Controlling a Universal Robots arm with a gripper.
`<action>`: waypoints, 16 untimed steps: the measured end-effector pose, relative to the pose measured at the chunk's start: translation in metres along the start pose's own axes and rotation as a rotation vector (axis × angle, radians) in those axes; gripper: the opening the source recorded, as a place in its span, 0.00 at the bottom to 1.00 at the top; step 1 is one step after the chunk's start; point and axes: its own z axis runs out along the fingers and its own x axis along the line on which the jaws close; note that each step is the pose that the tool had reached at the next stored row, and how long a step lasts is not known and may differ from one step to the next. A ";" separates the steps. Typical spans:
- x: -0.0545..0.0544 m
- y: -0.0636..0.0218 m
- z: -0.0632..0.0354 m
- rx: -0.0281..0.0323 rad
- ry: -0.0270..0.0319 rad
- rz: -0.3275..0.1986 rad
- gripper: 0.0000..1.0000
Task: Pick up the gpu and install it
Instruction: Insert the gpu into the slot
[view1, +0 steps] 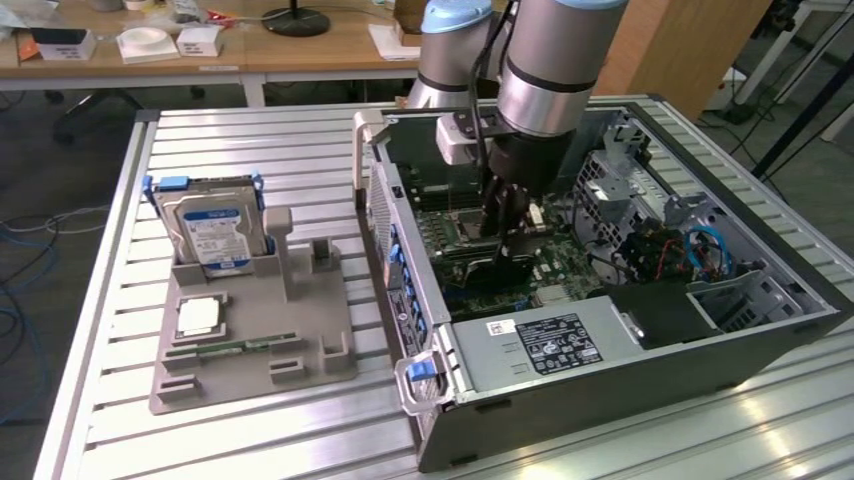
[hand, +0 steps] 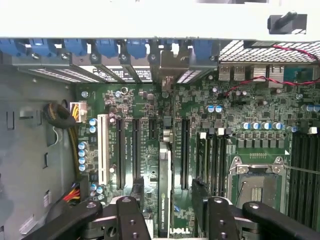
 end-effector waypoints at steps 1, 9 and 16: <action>0.000 0.0000 0.0000 0.0000 0.0000 0.000 0.51; 0.000 0.0000 0.0000 -0.0001 0.0001 0.000 0.25; 0.000 0.0000 -0.0001 -0.0001 0.0001 0.000 0.11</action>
